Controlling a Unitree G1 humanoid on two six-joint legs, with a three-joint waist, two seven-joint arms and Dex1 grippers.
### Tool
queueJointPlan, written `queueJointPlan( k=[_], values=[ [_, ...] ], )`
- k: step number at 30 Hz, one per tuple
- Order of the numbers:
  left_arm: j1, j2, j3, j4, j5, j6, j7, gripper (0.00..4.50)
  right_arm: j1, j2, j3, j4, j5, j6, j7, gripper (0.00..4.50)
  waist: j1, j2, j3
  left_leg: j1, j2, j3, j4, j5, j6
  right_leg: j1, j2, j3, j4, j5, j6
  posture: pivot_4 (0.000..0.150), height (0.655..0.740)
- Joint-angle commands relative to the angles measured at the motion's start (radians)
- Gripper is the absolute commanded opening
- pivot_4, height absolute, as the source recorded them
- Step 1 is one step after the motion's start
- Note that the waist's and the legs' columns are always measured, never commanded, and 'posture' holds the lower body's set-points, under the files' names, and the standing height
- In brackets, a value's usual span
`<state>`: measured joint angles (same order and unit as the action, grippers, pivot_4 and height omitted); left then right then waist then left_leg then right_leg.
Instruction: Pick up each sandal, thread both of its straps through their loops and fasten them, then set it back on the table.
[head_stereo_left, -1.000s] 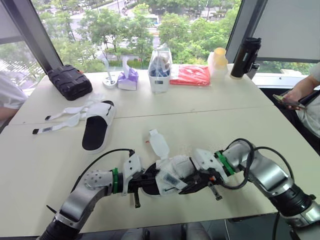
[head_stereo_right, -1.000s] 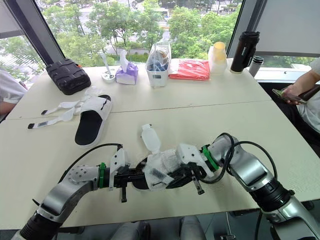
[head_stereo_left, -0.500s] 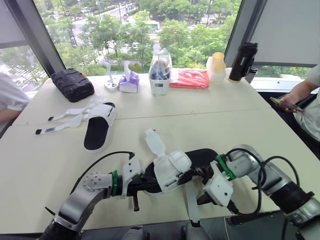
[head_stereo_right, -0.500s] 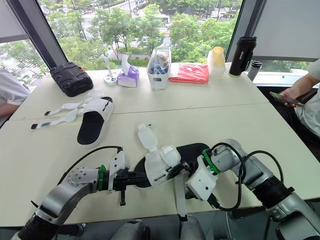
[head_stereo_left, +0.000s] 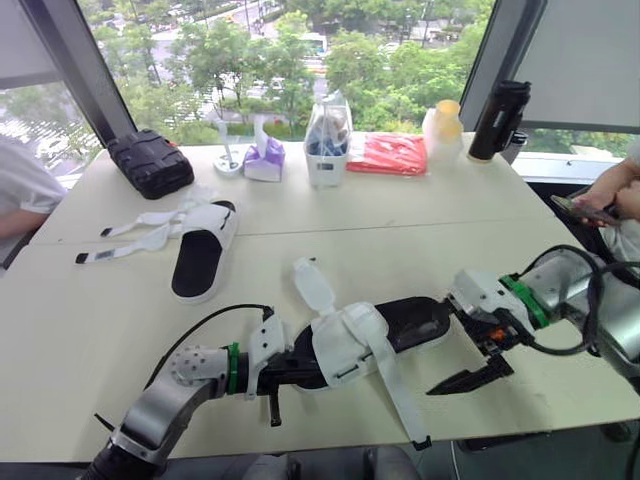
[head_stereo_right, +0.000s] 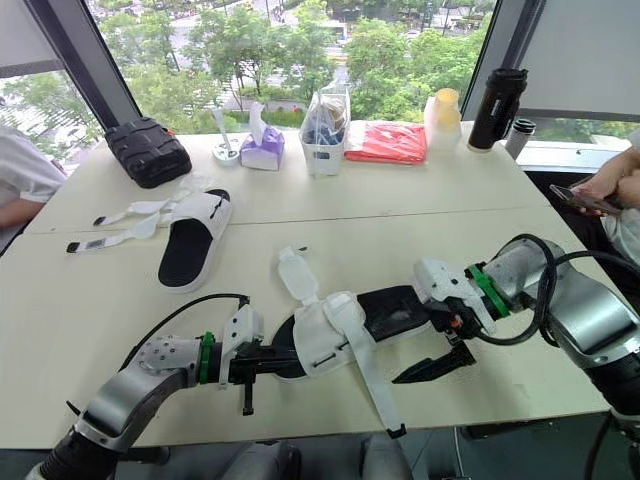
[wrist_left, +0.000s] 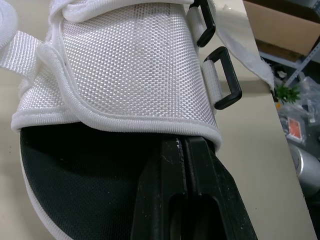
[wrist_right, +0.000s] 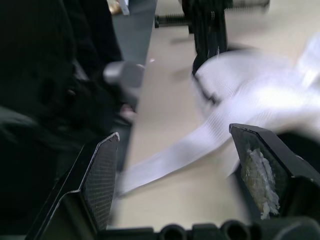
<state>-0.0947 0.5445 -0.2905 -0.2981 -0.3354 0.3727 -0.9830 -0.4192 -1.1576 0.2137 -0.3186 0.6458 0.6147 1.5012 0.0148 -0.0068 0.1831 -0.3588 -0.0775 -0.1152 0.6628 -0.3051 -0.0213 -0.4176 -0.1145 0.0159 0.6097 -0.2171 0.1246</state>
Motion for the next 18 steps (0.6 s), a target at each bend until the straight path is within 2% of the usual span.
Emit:
queueJointPlan(
  k=[1,10,18],
  values=[
    [0.007,0.005,-0.032,0.013,0.022,-0.001,-0.011,0.0,0.041,0.002,0.001,-0.031,0.046,0.145,-0.039,3.83,0.0,0.0,0.0,0.0,0.0,0.0,0.0,0.0,0.0,0.0,0.0,0.0,0.0,0.0,0.0,0.15,0.74],
    [0.045,0.018,-0.039,-0.033,0.021,-0.006,0.0,0.0,0.115,0.059,-0.006,0.004,0.093,0.373,-0.126,3.83,0.0,0.0,0.0,-0.002,-0.001,0.001,0.0,0.0,0.0,-0.003,-0.001,0.0,0.0,0.001,0.002,0.15,0.74],
    [0.063,0.019,-0.045,-0.046,0.03,-0.007,0.009,0.0,0.084,0.221,-0.007,0.029,0.15,0.531,-0.256,3.83,-0.001,0.0,0.0,-0.006,-0.001,0.001,0.0,0.0,0.0,-0.006,-0.001,0.0,0.0,0.002,0.004,0.15,0.74]
  ],
)
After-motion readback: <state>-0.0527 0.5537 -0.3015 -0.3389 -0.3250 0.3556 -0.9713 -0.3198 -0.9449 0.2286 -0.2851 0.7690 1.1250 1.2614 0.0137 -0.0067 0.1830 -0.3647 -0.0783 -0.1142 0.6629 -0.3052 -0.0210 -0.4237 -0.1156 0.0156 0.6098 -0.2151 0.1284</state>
